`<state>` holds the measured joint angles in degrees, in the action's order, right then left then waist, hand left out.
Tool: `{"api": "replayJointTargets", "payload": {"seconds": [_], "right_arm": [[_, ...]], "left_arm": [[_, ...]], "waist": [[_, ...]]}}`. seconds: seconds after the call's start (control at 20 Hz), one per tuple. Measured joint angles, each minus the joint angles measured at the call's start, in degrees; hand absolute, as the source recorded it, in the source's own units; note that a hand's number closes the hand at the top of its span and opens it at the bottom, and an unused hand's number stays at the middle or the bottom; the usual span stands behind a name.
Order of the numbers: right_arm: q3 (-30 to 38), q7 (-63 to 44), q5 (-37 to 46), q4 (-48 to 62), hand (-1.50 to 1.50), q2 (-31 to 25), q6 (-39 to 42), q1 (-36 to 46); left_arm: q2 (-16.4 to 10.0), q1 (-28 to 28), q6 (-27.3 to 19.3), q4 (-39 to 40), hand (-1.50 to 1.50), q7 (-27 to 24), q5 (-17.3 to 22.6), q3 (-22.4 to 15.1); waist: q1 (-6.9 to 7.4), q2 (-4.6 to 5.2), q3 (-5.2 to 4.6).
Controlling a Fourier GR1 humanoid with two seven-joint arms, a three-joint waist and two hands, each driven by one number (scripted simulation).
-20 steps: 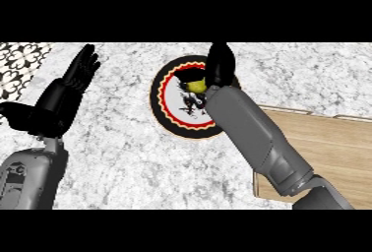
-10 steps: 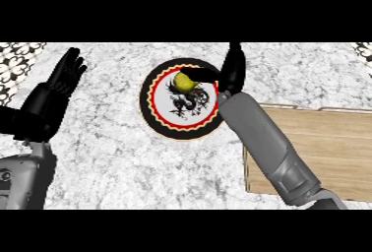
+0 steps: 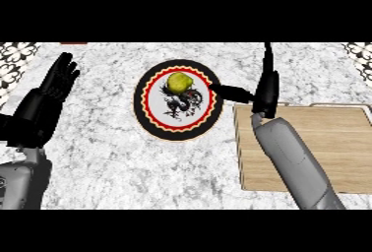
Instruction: Pick the pear from the tray and place it in the plate
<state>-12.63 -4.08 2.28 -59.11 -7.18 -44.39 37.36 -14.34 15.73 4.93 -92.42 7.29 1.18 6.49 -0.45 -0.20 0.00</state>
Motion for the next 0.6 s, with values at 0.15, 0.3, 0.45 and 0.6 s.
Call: {"api": "replayJointTargets", "payload": {"seconds": [0.15,0.3,0.45,0.6], "right_arm": [[0.1,0.3,-0.3,-6.7,-1.5,-3.3,3.1,-6.4],[0.7,-0.1,0.1,-11.9,-1.5,-5.5,5.3,-11.1],[1.5,-0.3,0.1,-17.1,-1.5,-8.0,7.9,-16.3],[2.8,0.5,0.2,-21.2,-1.5,-9.6,9.9,-21.1]], "left_arm": [[0.0,-0.6,0.2,-0.6,0.0,0.3,0.0,0.2],[0.2,0.3,0.3,1.1,0.0,-1.0,-0.4,0.6],[-0.6,0.2,1.3,0.7,0.0,-0.5,0.4,1.5],[-0.1,-1.3,1.6,0.3,0.0,-1.7,0.0,1.4]], "waist": [[-0.08,-0.01,0.0],[-0.03,0.06,0.01],[0.0,0.06,0.0],[0.1,0.08,0.0]]}}
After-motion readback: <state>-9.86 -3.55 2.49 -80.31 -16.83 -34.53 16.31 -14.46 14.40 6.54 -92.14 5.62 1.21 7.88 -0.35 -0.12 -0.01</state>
